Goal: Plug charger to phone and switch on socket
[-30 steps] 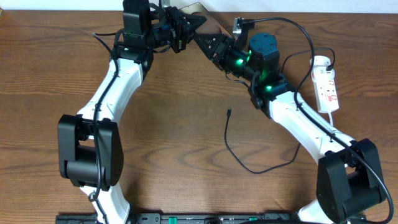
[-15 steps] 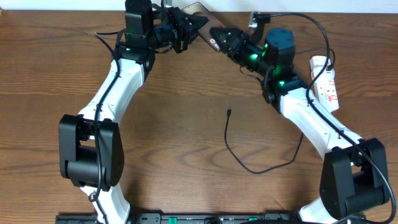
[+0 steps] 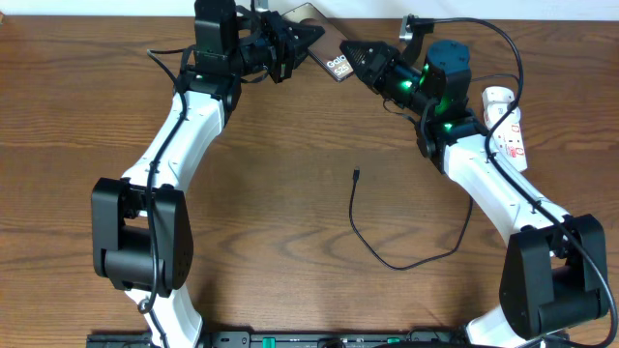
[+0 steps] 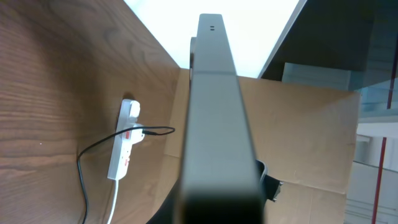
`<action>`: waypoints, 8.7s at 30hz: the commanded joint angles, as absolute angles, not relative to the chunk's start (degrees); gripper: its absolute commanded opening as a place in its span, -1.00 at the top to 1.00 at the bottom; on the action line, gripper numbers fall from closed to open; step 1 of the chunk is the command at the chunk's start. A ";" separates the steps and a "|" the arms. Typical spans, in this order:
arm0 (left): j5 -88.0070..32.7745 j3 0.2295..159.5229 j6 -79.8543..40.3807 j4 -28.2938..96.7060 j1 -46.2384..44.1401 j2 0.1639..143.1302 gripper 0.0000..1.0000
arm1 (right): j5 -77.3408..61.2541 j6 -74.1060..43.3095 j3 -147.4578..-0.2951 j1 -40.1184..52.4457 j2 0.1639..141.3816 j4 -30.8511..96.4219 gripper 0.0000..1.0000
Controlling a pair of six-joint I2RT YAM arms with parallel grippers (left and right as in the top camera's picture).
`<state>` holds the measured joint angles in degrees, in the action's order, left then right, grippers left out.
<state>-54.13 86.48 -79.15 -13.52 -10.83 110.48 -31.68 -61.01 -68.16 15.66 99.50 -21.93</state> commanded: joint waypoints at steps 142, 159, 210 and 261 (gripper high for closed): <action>-71.55 85.54 -62.59 -2.63 2.68 112.09 0.86 | -4.56 -24.53 -82.63 22.76 100.18 40.53 0.14; -76.95 85.54 -60.01 -2.61 2.17 112.09 0.85 | -3.07 -25.89 -82.61 28.12 108.12 42.22 0.37; -69.82 85.54 -60.23 -2.59 1.15 112.09 0.86 | -0.91 -31.22 -81.56 28.32 113.60 51.31 0.53; -69.80 85.54 -60.18 -2.59 -0.47 112.09 0.86 | -2.11 -31.97 -81.52 28.45 113.49 54.96 0.47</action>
